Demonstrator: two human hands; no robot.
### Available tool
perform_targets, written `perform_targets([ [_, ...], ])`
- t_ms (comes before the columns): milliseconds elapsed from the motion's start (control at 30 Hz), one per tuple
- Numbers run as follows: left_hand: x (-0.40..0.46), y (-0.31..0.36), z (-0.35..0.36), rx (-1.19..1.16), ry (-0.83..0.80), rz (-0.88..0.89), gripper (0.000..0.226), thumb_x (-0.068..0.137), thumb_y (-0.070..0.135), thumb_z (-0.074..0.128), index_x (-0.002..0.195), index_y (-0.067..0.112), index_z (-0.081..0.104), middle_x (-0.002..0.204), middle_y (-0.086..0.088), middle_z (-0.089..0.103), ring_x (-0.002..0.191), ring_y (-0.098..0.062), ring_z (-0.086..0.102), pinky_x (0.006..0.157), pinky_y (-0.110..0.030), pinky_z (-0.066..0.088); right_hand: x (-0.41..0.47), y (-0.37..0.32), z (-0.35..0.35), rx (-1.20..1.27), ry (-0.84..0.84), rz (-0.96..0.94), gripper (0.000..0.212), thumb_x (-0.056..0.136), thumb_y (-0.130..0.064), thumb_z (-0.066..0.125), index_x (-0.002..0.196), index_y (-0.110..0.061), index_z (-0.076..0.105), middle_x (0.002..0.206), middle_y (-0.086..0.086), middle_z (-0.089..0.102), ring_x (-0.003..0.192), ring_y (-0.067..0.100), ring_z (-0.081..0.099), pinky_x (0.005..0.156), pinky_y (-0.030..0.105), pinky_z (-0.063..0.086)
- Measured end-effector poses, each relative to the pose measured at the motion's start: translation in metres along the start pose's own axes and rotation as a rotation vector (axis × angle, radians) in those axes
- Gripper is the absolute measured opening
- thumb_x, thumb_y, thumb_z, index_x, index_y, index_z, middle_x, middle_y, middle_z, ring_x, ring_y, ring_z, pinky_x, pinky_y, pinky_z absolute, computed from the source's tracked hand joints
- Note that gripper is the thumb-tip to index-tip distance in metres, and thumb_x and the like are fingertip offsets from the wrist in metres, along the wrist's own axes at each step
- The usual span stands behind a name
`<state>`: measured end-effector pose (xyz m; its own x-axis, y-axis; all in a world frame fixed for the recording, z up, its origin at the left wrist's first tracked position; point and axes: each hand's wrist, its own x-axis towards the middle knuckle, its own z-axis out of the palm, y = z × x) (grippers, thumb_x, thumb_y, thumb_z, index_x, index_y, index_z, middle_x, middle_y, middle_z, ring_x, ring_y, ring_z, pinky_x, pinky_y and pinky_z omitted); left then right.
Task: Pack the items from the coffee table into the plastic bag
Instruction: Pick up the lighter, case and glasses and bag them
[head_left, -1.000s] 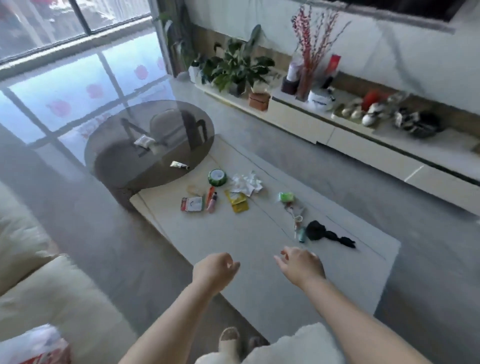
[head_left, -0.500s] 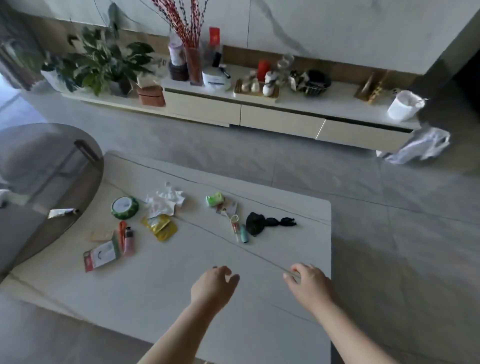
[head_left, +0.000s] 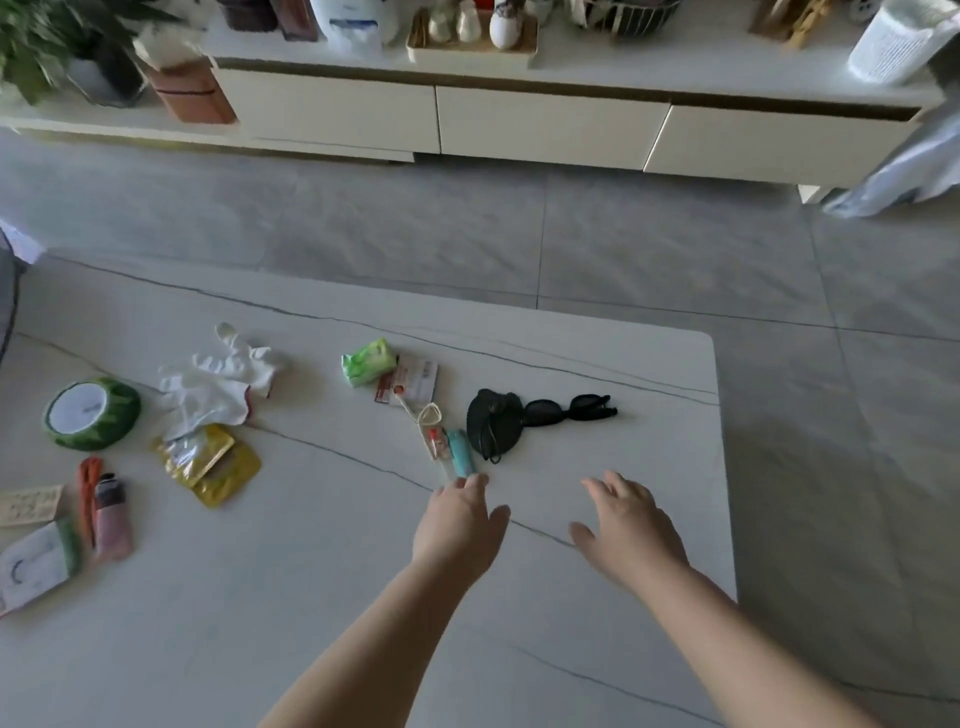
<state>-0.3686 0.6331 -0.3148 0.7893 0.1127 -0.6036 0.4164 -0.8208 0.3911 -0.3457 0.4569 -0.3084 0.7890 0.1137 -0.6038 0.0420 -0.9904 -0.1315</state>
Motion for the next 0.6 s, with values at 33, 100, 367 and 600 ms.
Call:
perform_targets([
  [33, 0.017, 0.001, 0.004, 0.006, 0.014, 0.014, 0.048, 0.096, 0.037, 0.046, 0.139, 0.017, 0.039, 0.137, -0.007, 0.048, 0.125, -0.026, 0.045, 0.102, -0.038, 0.043, 0.017, 0.000, 0.005, -0.014, 0.014, 0.001, 0.050, 0.094, -0.040, 0.043, 0.138, -0.020, 0.031, 0.146, 0.002, 0.028, 0.134, 0.024, 0.027, 0.098, 0.035, 0.039],
  [100, 0.048, 0.003, 0.009, 0.020, 0.054, 0.043, 0.048, 0.097, 0.031, 0.045, 0.141, 0.015, 0.035, 0.138, -0.008, 0.045, 0.129, -0.027, 0.040, 0.104, -0.038, 0.039, 0.050, -0.001, 0.010, -0.034, 0.050, 0.005, 0.052, 0.095, -0.035, 0.043, 0.141, -0.020, 0.026, 0.153, 0.004, 0.017, 0.138, 0.025, 0.021, 0.100, 0.038, 0.038],
  [367, 0.143, 0.009, 0.032, 0.072, 0.215, 0.056, 0.058, 0.095, 0.018, 0.050, 0.145, 0.018, 0.022, 0.141, -0.012, 0.033, 0.131, -0.029, 0.032, 0.100, -0.039, 0.040, 0.149, -0.006, 0.027, -0.160, 0.147, -0.053, 0.069, 0.091, -0.004, 0.036, 0.150, -0.022, 0.006, 0.159, 0.002, -0.004, 0.146, 0.029, 0.001, 0.110, 0.041, 0.029],
  [600, 0.151, 0.015, 0.045, 0.211, 0.259, -0.059, 0.087, 0.088, 0.040, 0.061, 0.151, 0.022, 0.004, 0.139, -0.012, 0.034, 0.127, -0.030, 0.033, 0.102, -0.034, 0.033, 0.140, -0.003, 0.046, -0.274, 0.317, -0.006, 0.064, 0.083, -0.001, 0.050, 0.141, -0.020, 0.029, 0.135, 0.006, 0.041, 0.124, 0.030, 0.039, 0.095, 0.040, 0.035],
])
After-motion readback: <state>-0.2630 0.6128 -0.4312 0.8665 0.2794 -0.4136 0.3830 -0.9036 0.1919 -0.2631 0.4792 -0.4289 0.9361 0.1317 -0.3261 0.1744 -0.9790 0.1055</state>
